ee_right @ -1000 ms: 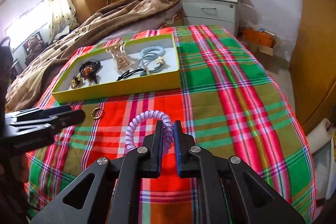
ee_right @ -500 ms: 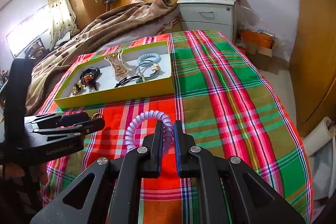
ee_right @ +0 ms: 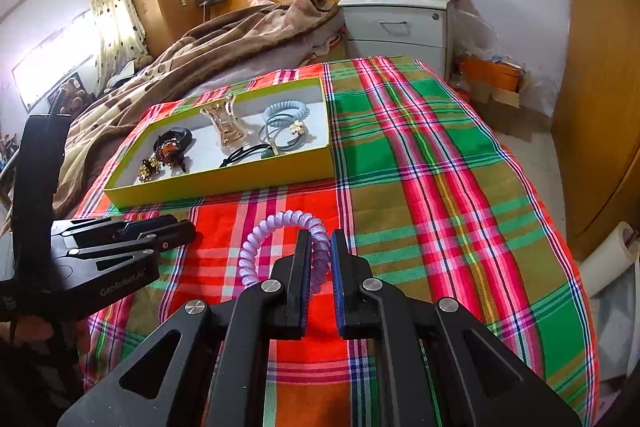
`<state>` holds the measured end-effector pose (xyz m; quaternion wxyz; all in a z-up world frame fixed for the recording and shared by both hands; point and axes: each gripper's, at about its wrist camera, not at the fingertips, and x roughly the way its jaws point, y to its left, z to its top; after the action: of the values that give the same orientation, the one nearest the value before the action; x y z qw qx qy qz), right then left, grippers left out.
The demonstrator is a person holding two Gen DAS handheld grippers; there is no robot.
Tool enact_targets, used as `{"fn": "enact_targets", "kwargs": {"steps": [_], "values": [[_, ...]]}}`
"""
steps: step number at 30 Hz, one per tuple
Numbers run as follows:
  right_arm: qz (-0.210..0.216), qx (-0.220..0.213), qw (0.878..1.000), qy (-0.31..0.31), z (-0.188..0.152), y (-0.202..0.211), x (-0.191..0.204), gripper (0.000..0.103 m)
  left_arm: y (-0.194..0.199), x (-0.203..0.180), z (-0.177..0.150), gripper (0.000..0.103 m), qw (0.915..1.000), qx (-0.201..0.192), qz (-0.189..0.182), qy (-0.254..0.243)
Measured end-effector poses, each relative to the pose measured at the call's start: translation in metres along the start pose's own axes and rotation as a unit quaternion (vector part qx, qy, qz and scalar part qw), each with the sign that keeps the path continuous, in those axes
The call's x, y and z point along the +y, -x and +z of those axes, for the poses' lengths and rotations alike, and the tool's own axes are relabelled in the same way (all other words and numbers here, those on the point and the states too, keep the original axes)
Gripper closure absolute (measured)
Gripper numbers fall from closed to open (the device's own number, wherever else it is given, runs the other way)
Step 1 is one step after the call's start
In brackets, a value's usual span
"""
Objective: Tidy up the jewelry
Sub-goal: 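Grasp the gold ring with the left gripper while the right gripper holds the coil, then carry the gold ring and lavender coil over the yellow box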
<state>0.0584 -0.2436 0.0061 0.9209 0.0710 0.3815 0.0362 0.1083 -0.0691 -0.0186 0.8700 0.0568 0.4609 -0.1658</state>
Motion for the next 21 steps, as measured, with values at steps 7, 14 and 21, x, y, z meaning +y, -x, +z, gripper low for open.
{"fn": "enact_targets", "kwargs": {"steps": [7, 14, 21], "values": [[-0.001, -0.001, 1.000, 0.000, 0.000, -0.001, 0.000, 0.093, 0.003, 0.001, -0.001, 0.081, 1.0000, -0.001, -0.006, 0.004], [-0.001, -0.005, 1.000, 0.001, 0.002, 0.002, 0.002, 0.093, 0.015, 0.007, -0.002, 0.081, 0.9997, -0.013, -0.012, 0.016], [0.003, -0.013, 1.000, 0.006, 0.009, 0.006, 0.010, 0.093, 0.031, 0.015, -0.002, 0.081, 0.9991, -0.031, -0.011, 0.026]]}}
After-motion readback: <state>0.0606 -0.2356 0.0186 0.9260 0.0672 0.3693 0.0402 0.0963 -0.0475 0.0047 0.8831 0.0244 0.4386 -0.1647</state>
